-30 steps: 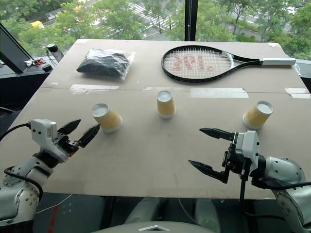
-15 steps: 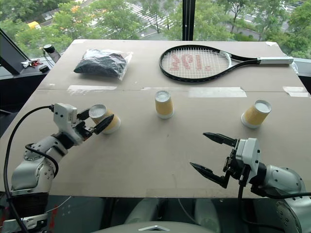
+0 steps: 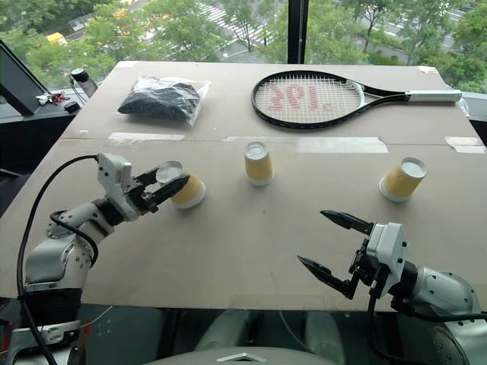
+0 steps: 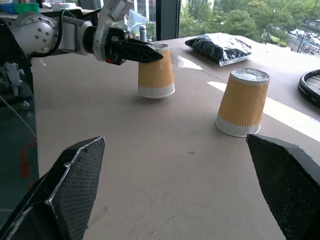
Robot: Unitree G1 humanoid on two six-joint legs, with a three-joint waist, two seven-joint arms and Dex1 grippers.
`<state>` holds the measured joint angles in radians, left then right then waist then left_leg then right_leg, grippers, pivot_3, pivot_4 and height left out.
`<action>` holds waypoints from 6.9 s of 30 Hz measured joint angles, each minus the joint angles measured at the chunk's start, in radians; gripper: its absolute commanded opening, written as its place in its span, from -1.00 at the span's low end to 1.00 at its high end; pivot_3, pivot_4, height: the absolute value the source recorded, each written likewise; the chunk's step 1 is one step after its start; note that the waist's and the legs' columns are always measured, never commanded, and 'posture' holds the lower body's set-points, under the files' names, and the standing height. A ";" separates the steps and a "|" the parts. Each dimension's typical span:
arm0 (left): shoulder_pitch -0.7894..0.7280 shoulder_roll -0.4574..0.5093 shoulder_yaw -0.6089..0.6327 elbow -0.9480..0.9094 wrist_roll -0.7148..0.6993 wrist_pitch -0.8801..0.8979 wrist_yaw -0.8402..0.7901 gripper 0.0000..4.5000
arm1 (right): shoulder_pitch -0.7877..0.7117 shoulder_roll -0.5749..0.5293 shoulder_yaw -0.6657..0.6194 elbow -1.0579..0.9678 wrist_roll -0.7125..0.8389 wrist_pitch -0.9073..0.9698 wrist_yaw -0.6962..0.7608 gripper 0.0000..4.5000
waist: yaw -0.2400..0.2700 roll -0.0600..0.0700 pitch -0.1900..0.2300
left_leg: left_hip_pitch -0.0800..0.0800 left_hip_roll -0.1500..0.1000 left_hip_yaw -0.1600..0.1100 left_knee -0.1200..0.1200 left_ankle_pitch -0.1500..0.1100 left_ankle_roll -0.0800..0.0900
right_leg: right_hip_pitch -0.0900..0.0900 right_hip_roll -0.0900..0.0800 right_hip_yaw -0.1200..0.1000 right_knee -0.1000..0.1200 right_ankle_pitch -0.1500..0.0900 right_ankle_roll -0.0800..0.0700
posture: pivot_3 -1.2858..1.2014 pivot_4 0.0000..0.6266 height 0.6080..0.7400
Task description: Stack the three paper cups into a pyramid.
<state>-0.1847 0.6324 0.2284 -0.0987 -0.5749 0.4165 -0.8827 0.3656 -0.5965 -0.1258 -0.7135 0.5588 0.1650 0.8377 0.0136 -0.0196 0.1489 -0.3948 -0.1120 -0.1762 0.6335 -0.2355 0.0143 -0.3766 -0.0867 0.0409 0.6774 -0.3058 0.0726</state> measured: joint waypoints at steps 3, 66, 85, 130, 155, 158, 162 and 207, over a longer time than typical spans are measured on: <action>-0.015 0.011 -0.065 -0.041 -0.006 0.017 -0.068 0.10 | 0.009 0.008 -0.003 -0.007 -0.005 -0.006 -0.016 1.00 | -0.003 0.000 0.000 | 0.000 0.000 0.000 0.000 0.000 0.000 | 0.000 0.000 0.000 0.000 0.000 0.000 | 0.03 -0.52 1.00; 0.190 0.024 0.013 -0.235 -0.023 -0.015 -0.137 0.97 | -0.560 0.091 0.160 0.317 -0.205 0.255 -0.247 1.00 | -0.039 0.001 0.000 | 0.000 0.000 0.002 0.000 0.001 -0.002 | -0.001 0.000 0.003 0.001 0.001 0.001 | 0.03 -0.52 1.00; 0.634 0.006 0.402 -0.484 -0.348 0.046 -0.144 0.97 | -1.150 0.345 0.340 0.963 -0.277 0.286 -0.069 1.00 | -0.049 0.002 0.002 | -0.001 0.001 0.002 -0.002 0.001 -0.002 | -0.003 0.000 0.002 0.000 0.001 0.000 | 0.03 -0.52 1.00; 0.679 0.018 0.404 -0.409 -0.378 -0.055 -0.272 1.00 | -0.767 0.026 0.193 0.434 -0.156 0.385 0.137 -0.09 | -0.056 0.005 0.004 | -0.002 0.004 0.005 -0.009 -0.001 0.001 | -0.005 0.001 0.002 -0.006 0.001 -0.001 | 0.03 -0.52 1.00; 0.671 0.026 0.412 -0.358 -0.357 -0.062 -0.314 1.00 | -0.703 0.114 0.356 0.430 -0.253 0.324 0.019 0.74 | -0.030 0.004 0.003 | -0.002 0.004 0.004 -0.008 0.000 -0.002 | -0.005 0.001 0.001 -0.007 0.002 -0.001 | 0.03 -0.52 1.00; 0.667 0.024 0.411 -0.362 -0.358 -0.062 -0.310 1.00 | -0.703 0.109 0.356 0.446 -0.259 0.314 0.026 0.96 | -0.029 0.004 0.003 | -0.002 0.004 0.004 -0.008 0.000 -0.002 | -0.005 0.001 0.001 -0.007 0.002 -0.001 | 0.03 -0.52 1.00; 0.639 0.025 0.401 -0.363 -0.360 -0.059 -0.302 1.00 | -0.699 0.068 0.303 0.409 -0.219 0.312 0.045 0.96 | -0.027 0.004 0.003 | -0.002 0.004 0.004 -0.008 0.000 -0.002 | -0.004 0.001 0.001 -0.008 0.002 -0.001 | 0.03 -0.52 1.00; 0.463 0.034 0.221 -0.323 -0.332 -0.052 -0.320 1.00 | -0.582 -0.008 -0.234 0.576 -0.232 0.465 -0.419 -0.01 | -0.029 0.005 0.003 | -0.002 0.004 0.004 -0.008 0.001 -0.002 | -0.002 0.001 0.001 -0.009 0.002 -0.001 | 0.03 -0.52 1.00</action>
<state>0.2786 0.6666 0.4493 -0.4214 -0.9073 0.3648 -1.2029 -0.2166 -0.6046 -0.3601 -0.1372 0.3266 0.6303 0.4188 -0.0151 -0.0143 0.1519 -0.3968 -0.1085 -0.1721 0.6260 -0.2350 0.0120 -0.3786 -0.0859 0.0417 0.6689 -0.3040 0.0716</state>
